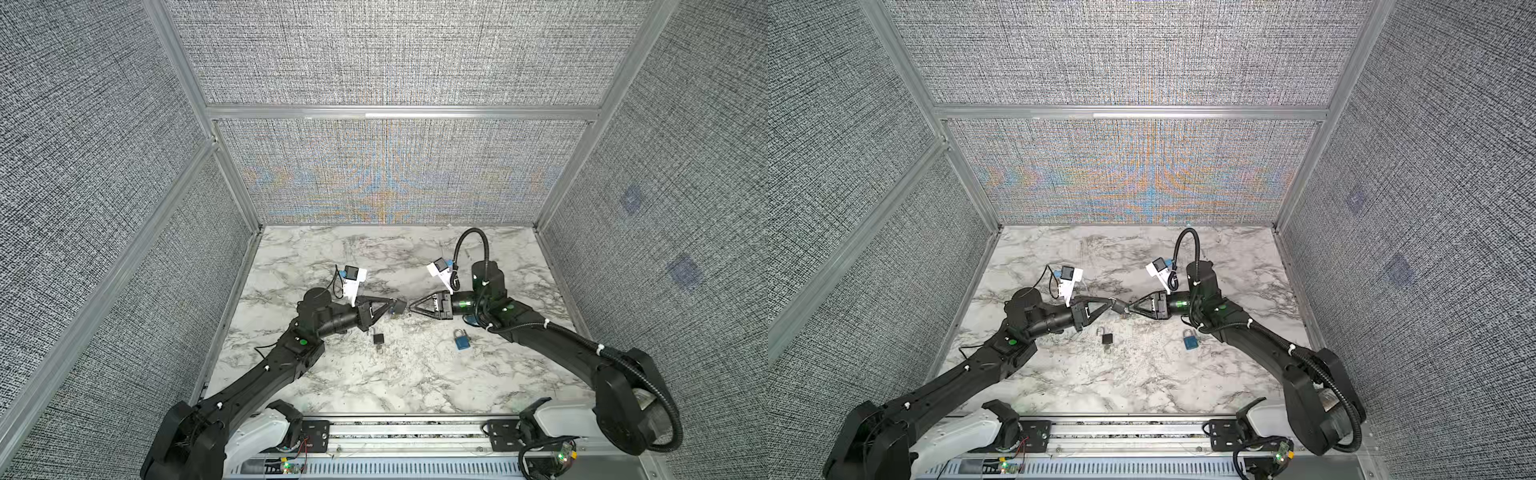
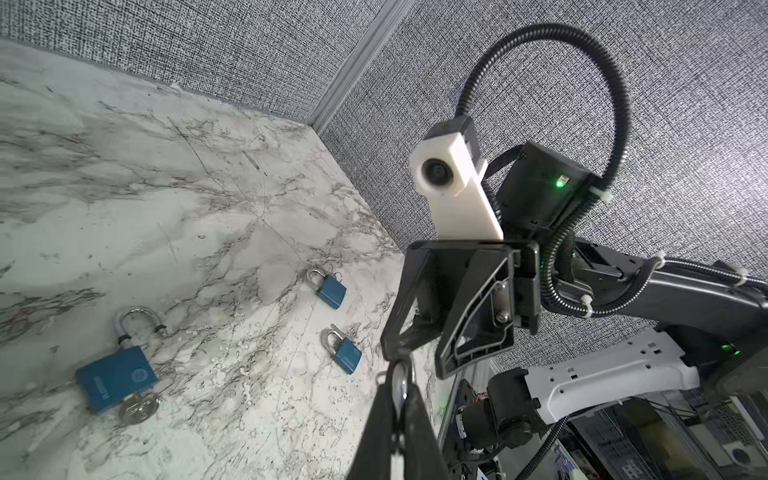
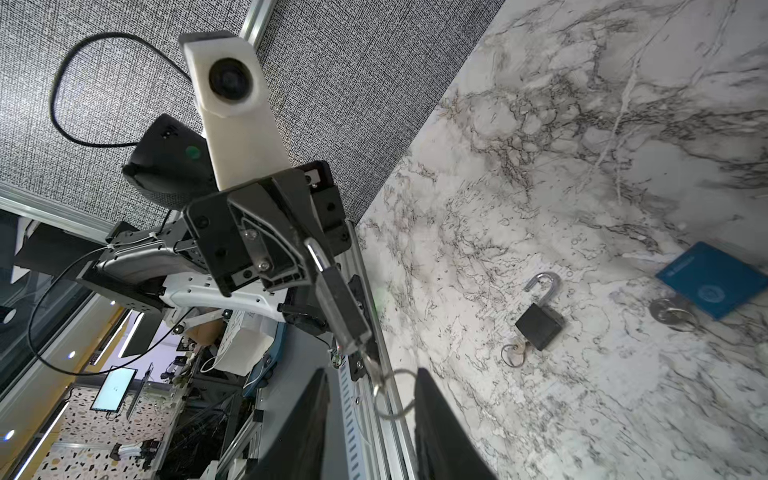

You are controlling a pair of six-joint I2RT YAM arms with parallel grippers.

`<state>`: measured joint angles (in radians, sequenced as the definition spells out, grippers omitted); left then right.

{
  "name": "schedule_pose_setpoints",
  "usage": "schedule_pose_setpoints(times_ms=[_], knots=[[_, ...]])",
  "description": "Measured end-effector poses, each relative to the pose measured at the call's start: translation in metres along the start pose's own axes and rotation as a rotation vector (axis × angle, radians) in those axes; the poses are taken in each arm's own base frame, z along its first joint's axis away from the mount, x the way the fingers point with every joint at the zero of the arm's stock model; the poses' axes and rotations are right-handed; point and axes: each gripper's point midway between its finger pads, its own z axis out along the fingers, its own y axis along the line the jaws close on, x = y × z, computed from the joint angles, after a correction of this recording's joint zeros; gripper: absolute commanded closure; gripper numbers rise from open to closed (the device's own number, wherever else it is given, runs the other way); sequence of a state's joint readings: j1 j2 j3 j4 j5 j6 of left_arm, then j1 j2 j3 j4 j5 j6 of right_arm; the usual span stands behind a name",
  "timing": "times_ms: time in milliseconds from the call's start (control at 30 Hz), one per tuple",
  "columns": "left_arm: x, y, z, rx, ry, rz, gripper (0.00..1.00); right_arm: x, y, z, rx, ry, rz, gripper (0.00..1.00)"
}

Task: Lock with the key

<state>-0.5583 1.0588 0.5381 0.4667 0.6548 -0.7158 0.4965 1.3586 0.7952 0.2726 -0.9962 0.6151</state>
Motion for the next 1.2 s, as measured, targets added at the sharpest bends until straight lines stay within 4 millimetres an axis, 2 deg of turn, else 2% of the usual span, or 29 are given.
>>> schedule_pose_setpoints(times_ms=[200,400,767,967,1200], knots=[[-0.003,0.000,0.002,-0.001,-0.003,-0.015,1.00,0.000,0.001,0.004,-0.021,0.003,0.008,0.67],[-0.003,0.003,0.003,-0.005,0.000,-0.021,1.00,0.000,0.008,0.007,-0.050,0.011,-0.003,0.77],[-0.008,0.002,0.003,0.005,-0.014,-0.017,1.00,0.001,0.006,0.010,-0.048,0.011,0.017,1.00],[-0.010,0.003,-0.001,0.000,-0.025,-0.028,1.00,0.002,0.006,0.010,-0.054,0.004,0.004,1.00],[-0.023,0.007,-0.010,-0.022,-0.071,-0.018,1.00,0.006,0.000,0.005,-0.047,0.000,0.025,1.00]])
